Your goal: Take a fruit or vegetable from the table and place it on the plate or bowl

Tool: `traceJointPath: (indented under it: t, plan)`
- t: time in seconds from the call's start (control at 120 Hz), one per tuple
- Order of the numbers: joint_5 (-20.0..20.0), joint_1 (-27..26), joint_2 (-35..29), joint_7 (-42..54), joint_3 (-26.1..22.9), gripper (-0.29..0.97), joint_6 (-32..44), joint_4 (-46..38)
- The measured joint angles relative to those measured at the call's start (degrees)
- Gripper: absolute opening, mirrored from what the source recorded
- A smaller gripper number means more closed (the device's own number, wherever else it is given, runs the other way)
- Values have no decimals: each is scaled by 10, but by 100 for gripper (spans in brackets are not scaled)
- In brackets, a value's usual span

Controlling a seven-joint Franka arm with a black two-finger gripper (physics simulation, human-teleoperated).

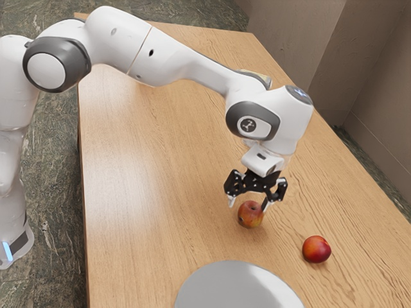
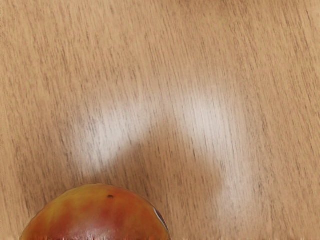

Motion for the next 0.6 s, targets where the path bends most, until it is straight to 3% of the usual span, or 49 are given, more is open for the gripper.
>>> traceJointPath:
  t: [0.6]
  plan:
    - [2, 4, 16, -1, 0, 68, 25, 0]
